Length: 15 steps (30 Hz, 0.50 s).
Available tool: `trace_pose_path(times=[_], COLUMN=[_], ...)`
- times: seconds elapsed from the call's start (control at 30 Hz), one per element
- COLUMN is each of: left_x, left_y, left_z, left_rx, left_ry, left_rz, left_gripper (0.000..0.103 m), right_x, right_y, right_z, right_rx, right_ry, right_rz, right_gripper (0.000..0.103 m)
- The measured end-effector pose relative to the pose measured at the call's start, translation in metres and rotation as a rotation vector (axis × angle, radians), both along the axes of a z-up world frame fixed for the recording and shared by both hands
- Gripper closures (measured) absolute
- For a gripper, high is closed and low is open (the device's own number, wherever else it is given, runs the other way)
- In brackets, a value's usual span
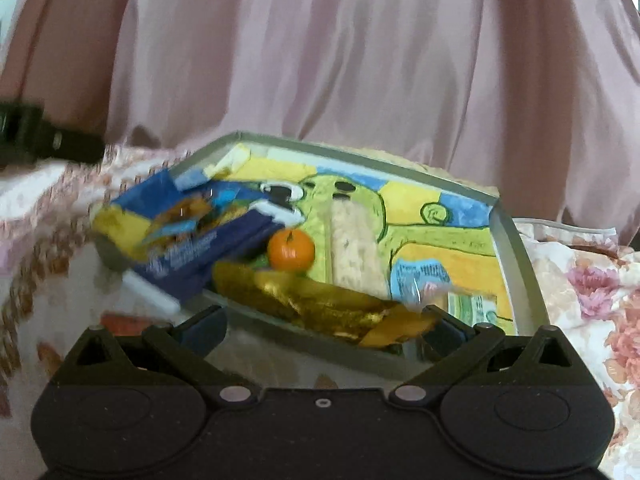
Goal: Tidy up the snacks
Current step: 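Move both open tools back over the remaining snacks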
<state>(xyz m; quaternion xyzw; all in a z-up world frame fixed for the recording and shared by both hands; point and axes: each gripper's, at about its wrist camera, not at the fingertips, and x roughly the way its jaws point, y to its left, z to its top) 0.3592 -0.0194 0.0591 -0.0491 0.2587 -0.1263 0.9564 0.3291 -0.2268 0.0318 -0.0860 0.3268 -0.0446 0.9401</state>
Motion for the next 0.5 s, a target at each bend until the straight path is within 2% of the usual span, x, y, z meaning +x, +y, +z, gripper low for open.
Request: trace_pose_path(times=[0.03,0.13,0.3,0.5], left_x=[-0.002,-0.005,-0.016,-0.041], left_y=[0.0,-0.001,0.001,0.002], left_z=[0.0,0.0,-0.002,0.0], left_rx=[-0.004,0.006,-0.026,-0.025], left_ry=[-0.001,-0.007,0.007,-0.003], left_rz=[-0.002,-0.008,0.0,0.01], left_gripper=[0.003,0.003,0.003,0.001], right_x=[-0.002,-0.018,-0.041,-0.079], right_y=[0.0,0.0,-0.002,0.0], right_z=[-0.004,-0.003,0.013,0.039], right_rx=[-0.012,-0.027,0.036,0.088], right_ry=[0.018,-0.021,-0.085,-0.205], right_rz=[-0.001,0.018,0.001,-0.024], right_gripper=[0.001,0.001,0.001,0.001])
